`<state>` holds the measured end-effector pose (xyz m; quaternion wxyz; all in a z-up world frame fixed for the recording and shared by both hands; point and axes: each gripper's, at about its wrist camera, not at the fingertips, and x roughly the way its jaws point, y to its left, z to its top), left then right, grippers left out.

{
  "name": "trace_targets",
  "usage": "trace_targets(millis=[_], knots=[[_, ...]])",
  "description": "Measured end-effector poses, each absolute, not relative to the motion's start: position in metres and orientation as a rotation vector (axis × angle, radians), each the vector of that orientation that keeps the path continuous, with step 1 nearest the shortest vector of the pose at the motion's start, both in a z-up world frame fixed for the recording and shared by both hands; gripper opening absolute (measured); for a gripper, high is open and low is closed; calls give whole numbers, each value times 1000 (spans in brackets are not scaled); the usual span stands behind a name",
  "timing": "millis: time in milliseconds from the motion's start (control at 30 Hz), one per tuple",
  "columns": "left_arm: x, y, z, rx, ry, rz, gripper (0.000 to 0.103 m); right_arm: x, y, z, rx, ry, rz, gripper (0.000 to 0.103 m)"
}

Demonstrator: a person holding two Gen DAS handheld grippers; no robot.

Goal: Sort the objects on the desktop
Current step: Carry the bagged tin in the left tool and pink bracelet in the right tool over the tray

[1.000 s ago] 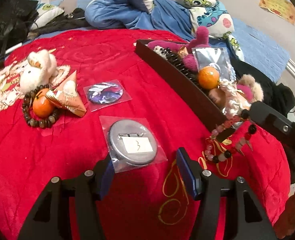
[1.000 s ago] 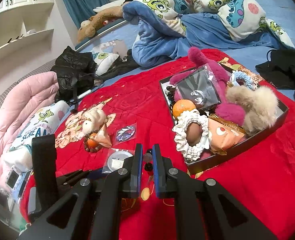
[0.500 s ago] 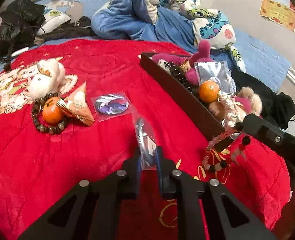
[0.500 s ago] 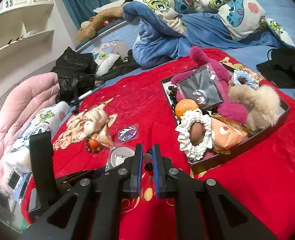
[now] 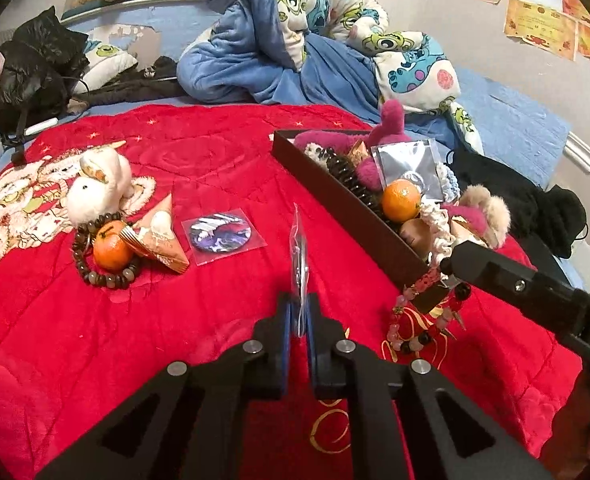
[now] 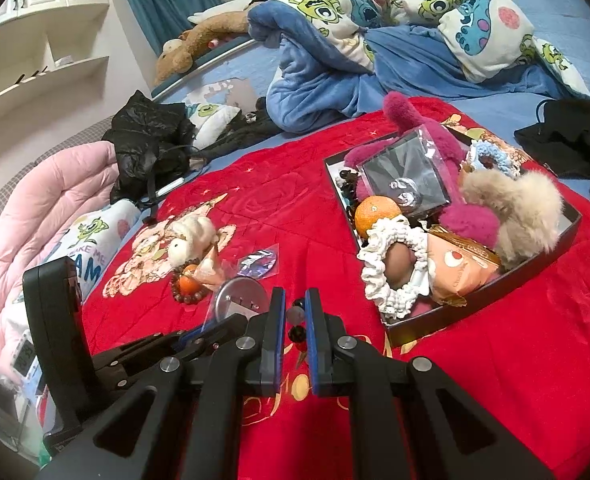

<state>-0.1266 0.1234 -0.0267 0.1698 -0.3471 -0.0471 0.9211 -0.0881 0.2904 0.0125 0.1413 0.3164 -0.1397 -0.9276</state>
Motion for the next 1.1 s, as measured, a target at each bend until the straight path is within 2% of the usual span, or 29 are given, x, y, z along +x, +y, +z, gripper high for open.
trace_targets(millis=[367, 500, 633, 767, 933, 1100], knots=[[-95, 142, -5, -871, -50, 2690, 7, -66, 299, 32, 887, -380, -2720, 10], [-78, 165, 1, -845, -89, 2660, 7, -45, 315, 47, 853, -363, -2758, 10], [-61, 209, 4, -852, -32, 2612, 7, -20, 348, 57, 828, -426, -2825, 10], [-47, 239, 16, -850, -49, 2516, 7, 1, 382, 61, 830, -454, -2905, 10], [-31, 253, 27, -794, -70, 2483, 7, 25, 420, 58, 799, -574, -2941, 10], [-38, 253, 21, -842, -104, 2466, 7, 37, 436, 54, 765, -582, -2951, 10]])
